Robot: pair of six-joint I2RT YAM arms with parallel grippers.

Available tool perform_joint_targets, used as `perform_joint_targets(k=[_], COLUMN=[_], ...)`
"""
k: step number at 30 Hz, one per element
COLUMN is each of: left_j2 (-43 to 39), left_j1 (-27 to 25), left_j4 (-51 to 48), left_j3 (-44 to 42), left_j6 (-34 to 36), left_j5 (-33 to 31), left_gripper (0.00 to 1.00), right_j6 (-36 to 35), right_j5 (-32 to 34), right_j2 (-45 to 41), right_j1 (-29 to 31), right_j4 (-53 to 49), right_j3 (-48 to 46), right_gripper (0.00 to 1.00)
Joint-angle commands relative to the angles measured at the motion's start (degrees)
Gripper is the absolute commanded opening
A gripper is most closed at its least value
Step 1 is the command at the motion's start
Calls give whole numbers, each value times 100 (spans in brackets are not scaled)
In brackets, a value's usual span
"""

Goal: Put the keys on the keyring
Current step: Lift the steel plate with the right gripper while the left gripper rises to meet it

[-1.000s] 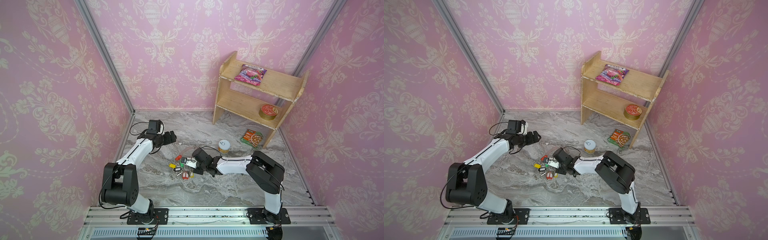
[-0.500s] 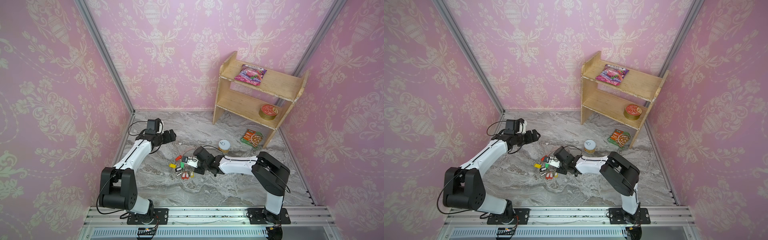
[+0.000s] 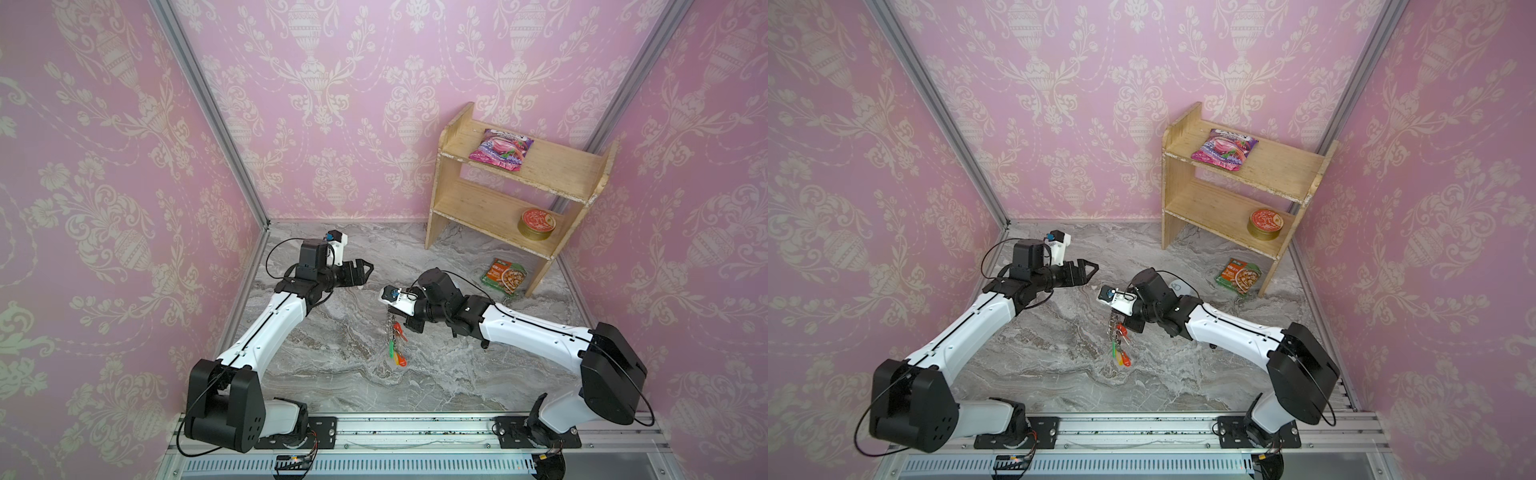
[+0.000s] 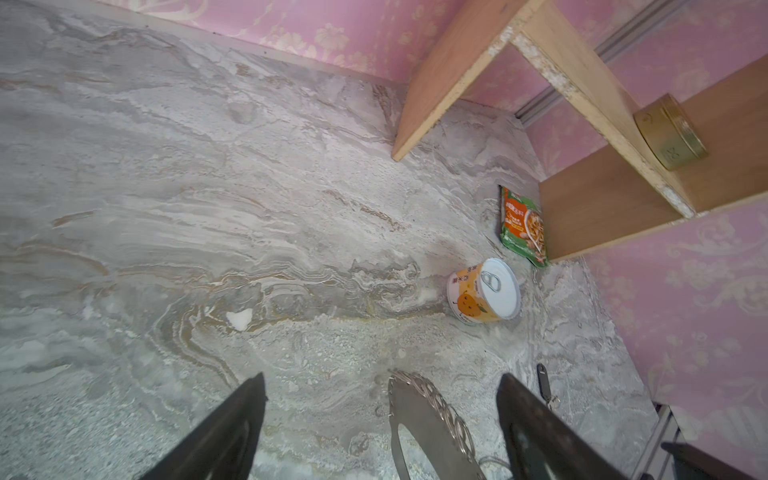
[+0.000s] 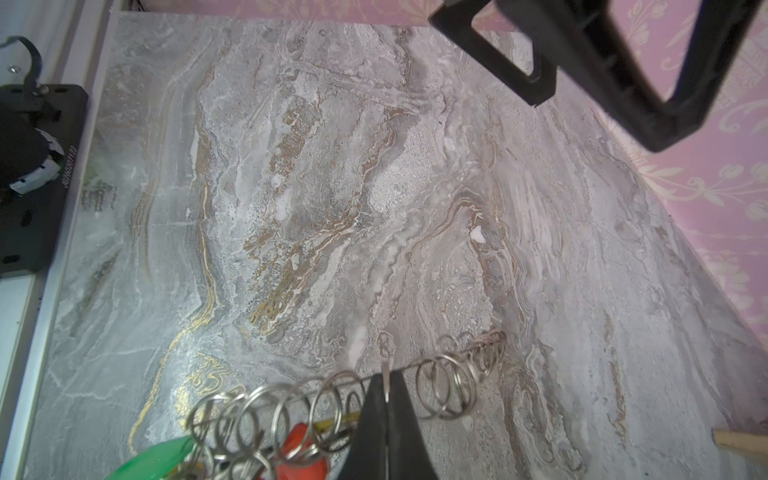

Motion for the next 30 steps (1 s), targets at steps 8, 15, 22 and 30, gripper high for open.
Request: perform_joint_targets(k=[8, 15, 22, 30], left_j2=[-687, -853, -1075, -1152], left_j1=[-889, -952, -1040, -1106], left_j4=[194, 158, 730, 1033], left_j3=[-335, -372, -718, -955], left_j6=[1163, 1495, 1254, 1051], left_j5=[990, 1681, 2250, 2483], left_gripper=[67, 50, 50, 44], right_j6=[610, 847, 983, 1166], right_j5=[-1554, -2354, -2936, -3347], right_j2=[-557, -635, -749, -772], right_j1=[-709, -967, -1245, -1418], right_j4=[-313, -312, -366, -137], right_j3=[-74, -22, 18, 11], right_gripper=[0, 0, 0, 0])
